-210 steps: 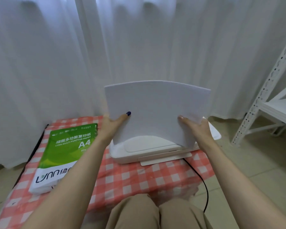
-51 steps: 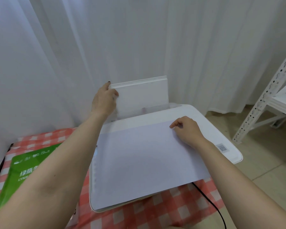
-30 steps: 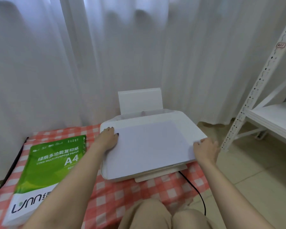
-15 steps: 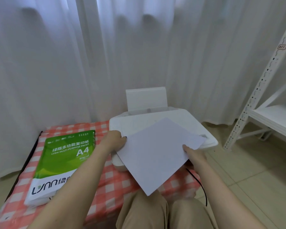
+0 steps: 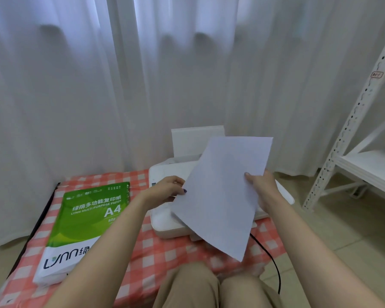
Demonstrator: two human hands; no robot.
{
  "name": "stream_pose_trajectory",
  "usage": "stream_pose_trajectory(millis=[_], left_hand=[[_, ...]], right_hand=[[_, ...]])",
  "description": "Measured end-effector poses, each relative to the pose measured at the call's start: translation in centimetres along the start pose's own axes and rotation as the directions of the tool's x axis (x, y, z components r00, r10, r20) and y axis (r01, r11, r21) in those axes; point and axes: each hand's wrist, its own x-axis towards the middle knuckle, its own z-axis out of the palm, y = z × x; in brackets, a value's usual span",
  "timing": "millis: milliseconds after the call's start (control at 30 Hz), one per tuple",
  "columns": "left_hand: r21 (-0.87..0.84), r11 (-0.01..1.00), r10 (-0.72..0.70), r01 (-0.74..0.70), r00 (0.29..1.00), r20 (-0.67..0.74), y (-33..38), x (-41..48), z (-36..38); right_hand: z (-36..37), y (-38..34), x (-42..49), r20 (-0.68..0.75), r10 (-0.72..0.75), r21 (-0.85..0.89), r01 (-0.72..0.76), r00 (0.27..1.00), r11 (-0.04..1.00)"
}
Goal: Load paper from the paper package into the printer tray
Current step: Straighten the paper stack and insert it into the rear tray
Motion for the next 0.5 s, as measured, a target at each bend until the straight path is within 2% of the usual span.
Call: stream_pose_trajectory(millis=[133,200,267,400,500], left_hand=[[-0.216,0.969,0.11,-0.117,0.993,-0.045,0.6,-0.4,-0.5],[-0.221,0.959,0.158,-0.178,0.982,-0.106,1.8,-1.4,-0.1],[-0.199,0.948,0.203,-0.25,0.952,-0.229,2.7,-1.7,0.3],[-0.157,0.898,0.296,-0.411,0.828,-0.477,4.3,-1.5,0.2],[-0.197,0.871,0.308,-0.449,0.814,-0.492,3.7,-0.5,0.0]], right_hand=[[1.3,-2.7,0.5,0.031,-0.097,0.085,0.094,0.995,0.992],[2.7,-4.2,0.5,0.08,-0.176,0.102,0.167,0.981,0.981],[4.2,-5.6,0.3,0.084,-0.271,0.085,0.264,0.959,0.961],[5.9,-7.2,0.3,0.073,-0.439,0.141,0.427,0.895,0.893],[6.0,-6.8,0.7,0.086,-0.43,0.179,0.411,0.899,0.894]])
